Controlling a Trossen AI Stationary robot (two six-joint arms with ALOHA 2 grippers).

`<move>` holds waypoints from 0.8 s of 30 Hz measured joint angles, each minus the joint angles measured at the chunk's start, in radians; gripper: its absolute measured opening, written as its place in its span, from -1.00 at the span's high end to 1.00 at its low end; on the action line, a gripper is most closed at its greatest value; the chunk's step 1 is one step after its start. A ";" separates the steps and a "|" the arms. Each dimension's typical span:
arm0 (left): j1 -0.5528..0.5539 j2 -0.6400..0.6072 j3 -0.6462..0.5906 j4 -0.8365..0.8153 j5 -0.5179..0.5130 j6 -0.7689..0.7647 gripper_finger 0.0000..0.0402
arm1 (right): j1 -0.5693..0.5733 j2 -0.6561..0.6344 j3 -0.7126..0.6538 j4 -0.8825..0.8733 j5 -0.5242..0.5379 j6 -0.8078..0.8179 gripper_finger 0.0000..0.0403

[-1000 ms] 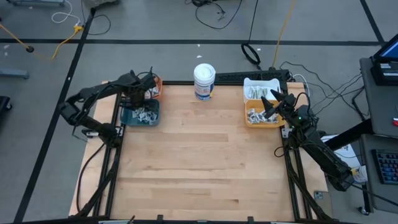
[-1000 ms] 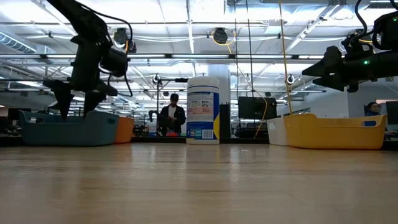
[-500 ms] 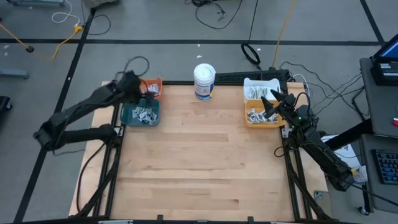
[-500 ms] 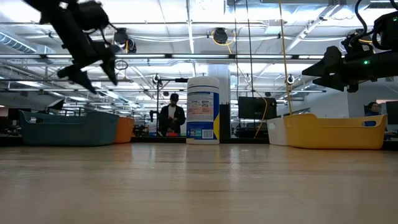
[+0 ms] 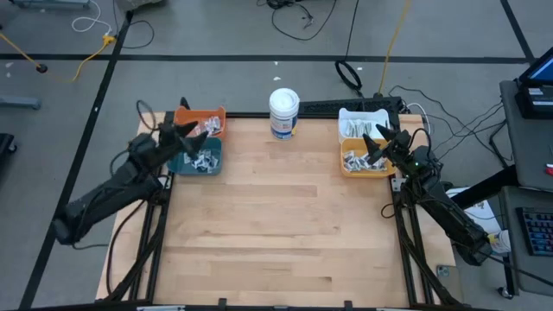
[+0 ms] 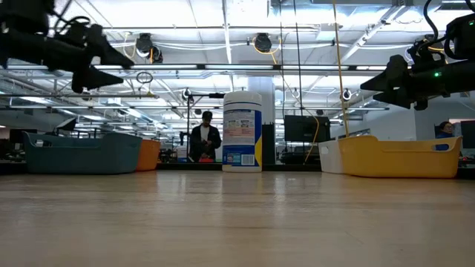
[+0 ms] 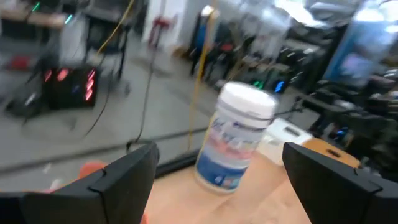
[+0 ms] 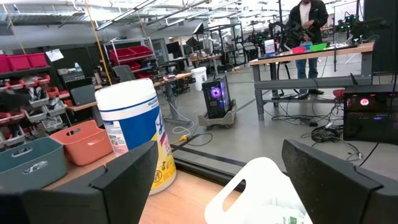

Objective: Pick & Place First Aid Supplies
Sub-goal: Return to Home Position

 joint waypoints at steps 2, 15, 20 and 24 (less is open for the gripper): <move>0.000 -0.082 -0.045 0.020 0.038 0.023 -0.76 | 0.000 0.000 0.000 0.000 0.000 0.000 -0.67; 0.000 -0.306 -0.162 -0.018 0.091 0.000 -0.75 | 0.000 0.000 0.000 0.000 0.000 0.000 -0.67; 0.000 -0.306 -0.201 -0.015 0.082 -0.069 -0.76 | 0.000 0.000 0.000 0.000 0.000 0.000 -0.67; 0.000 -0.306 -0.210 -0.041 0.047 -0.054 -0.75 | 0.000 0.000 0.000 0.000 0.000 0.000 -0.67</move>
